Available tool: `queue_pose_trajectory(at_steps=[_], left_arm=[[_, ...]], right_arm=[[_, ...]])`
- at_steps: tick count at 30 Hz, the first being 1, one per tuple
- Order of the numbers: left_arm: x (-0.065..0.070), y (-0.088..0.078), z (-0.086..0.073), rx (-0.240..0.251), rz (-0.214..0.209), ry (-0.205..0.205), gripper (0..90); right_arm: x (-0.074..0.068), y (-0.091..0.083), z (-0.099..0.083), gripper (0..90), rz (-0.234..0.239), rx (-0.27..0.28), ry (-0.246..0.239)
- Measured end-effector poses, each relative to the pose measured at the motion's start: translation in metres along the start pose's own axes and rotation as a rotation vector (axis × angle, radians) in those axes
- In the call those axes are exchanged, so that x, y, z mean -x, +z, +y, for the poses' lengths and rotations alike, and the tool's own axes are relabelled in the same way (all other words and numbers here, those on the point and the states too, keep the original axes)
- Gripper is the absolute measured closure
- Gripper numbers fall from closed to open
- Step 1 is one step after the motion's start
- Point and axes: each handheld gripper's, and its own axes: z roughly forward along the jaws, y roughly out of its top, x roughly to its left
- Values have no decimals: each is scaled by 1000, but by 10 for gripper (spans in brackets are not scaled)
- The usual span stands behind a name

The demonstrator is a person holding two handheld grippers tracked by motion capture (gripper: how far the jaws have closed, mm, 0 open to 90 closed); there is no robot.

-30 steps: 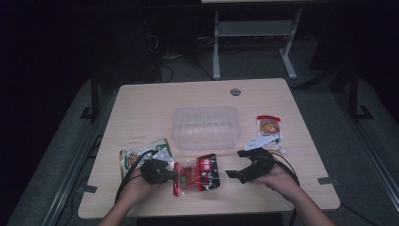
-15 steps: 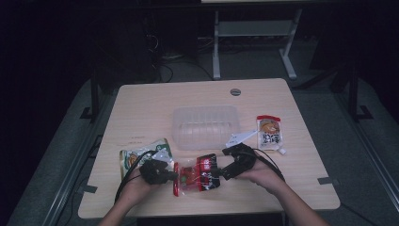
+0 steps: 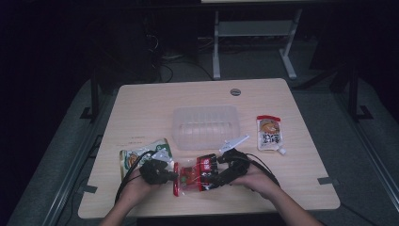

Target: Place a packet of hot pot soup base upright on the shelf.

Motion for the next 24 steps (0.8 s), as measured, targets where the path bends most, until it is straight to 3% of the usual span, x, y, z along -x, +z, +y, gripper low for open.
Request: queue_pose_trajectory(at_steps=[6,11,18,24], left_arm=[[0,-1,0,-13,9,14,898],[2,0,1,-11,10,14,899],[3,0,1,-7,18,16,899],[3,0,1,-10,19,16,899]], right_arm=[[-3,8,-2,79,31,0,23],[-6,13,-1,156,43,2,40],[-8,12,0,366,56,22,53],[-8,11,1,542,39,37,18]])
